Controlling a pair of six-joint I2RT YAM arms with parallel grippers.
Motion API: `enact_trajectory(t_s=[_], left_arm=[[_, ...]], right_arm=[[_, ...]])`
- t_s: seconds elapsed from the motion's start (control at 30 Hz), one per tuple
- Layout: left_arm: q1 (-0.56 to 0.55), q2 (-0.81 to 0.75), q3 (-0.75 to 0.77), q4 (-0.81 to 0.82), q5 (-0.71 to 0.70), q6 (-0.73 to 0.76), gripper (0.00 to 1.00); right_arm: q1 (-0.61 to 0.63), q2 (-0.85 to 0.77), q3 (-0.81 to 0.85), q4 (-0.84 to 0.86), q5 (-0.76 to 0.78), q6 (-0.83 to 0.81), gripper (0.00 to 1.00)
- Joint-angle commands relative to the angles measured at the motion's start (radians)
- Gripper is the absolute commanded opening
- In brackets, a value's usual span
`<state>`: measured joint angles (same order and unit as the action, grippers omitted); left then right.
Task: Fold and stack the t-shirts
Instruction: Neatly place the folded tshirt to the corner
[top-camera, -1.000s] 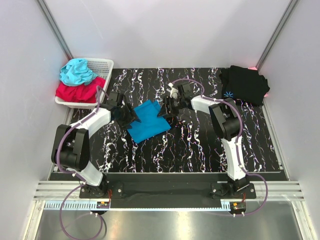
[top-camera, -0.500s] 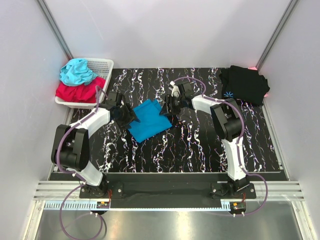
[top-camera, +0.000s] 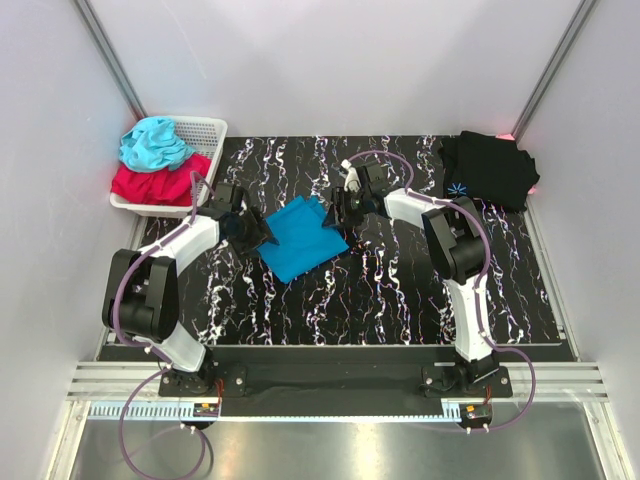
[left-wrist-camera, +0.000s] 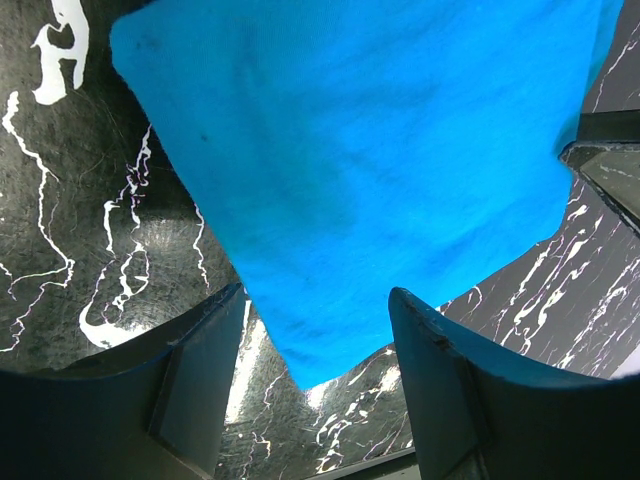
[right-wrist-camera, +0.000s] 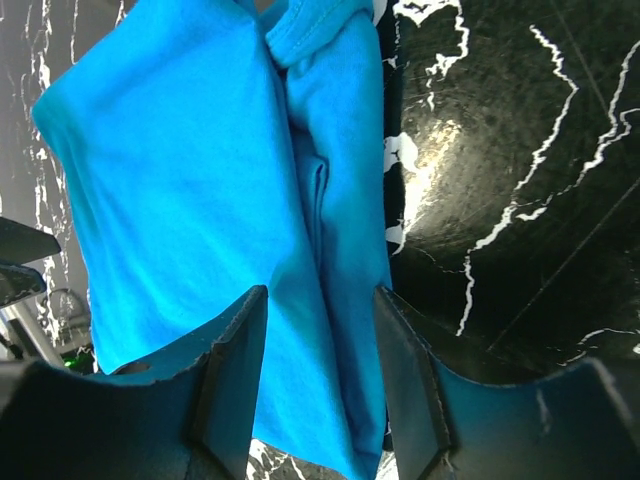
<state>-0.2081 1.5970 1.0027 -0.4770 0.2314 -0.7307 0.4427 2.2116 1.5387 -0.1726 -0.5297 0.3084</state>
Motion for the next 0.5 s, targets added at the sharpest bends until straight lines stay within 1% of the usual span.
enact_trajectory(t_s=[0.0, 0.17, 0.47], left_arm=[[0.007, 0.001, 0.011, 0.008, -0.001, 0.014, 0.65], [0.007, -0.005, 0.002, 0.009, -0.009, 0.024, 0.65], [0.009, 0.009, 0.011, 0.008, -0.001, 0.027, 0.65]], right_arm=[[-0.013, -0.038, 0.004, -0.039, 0.072, -0.038, 0.53], [-0.018, -0.05, 0.008, -0.034, 0.051, -0.038, 0.52], [-0.019, -0.135, -0.008, -0.016, 0.048, -0.055, 0.52]])
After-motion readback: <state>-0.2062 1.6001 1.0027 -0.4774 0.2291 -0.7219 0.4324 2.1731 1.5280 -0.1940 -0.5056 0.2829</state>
